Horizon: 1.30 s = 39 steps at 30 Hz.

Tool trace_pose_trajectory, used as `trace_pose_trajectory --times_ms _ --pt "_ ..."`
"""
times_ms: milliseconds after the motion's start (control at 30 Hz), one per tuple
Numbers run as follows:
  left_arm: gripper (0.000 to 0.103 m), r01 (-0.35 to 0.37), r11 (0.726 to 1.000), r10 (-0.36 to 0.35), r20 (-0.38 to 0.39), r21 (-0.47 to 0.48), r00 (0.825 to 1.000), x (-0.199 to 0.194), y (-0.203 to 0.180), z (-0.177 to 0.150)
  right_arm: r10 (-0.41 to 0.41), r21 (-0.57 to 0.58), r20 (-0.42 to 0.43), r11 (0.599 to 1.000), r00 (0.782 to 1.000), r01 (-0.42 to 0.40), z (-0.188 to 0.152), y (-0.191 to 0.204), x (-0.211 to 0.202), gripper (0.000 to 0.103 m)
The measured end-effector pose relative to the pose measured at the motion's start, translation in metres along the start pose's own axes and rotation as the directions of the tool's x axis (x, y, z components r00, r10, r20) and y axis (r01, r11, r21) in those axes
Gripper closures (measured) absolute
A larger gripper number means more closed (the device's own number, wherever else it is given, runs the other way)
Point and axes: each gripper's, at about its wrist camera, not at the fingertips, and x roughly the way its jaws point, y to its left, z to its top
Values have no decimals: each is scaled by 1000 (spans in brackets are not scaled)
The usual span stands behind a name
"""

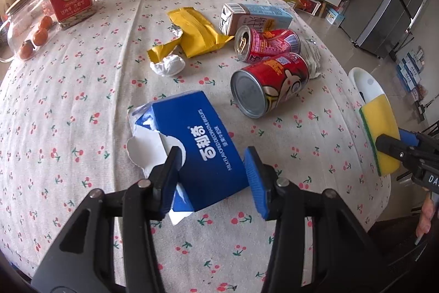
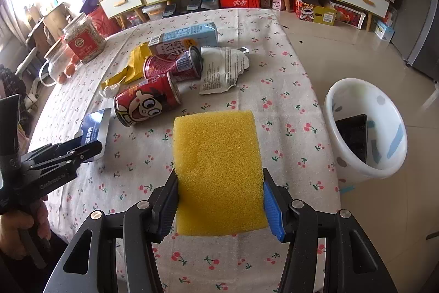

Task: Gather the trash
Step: 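Carry the sponge toward the bin with the right tool while the left tool grasps the blue tissue pack, then open the left tool over the bin dropping the tissue pack while the right tool holds the sponge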

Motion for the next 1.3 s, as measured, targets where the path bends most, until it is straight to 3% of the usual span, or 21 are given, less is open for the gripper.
trace_pose_trajectory --times_ms 300,600,800,1000,1300 --pt "54 13 998 -17 67 59 998 -29 -18 11 -26 82 75 996 997 20 11 -38 -27 47" --pt "54 51 981 -69 93 186 993 -41 -79 35 -79 230 108 972 991 52 18 -111 -48 47" --pt "54 111 950 -134 59 291 989 -27 -146 49 -133 357 107 930 985 87 19 -173 -56 47" --pt "54 178 902 -197 8 393 980 0 -215 62 -164 446 80 888 983 112 14 -221 -53 47" --pt "54 264 857 -251 -89 444 964 49 -280 74 -157 494 53 862 986 110 2 -254 -50 47"
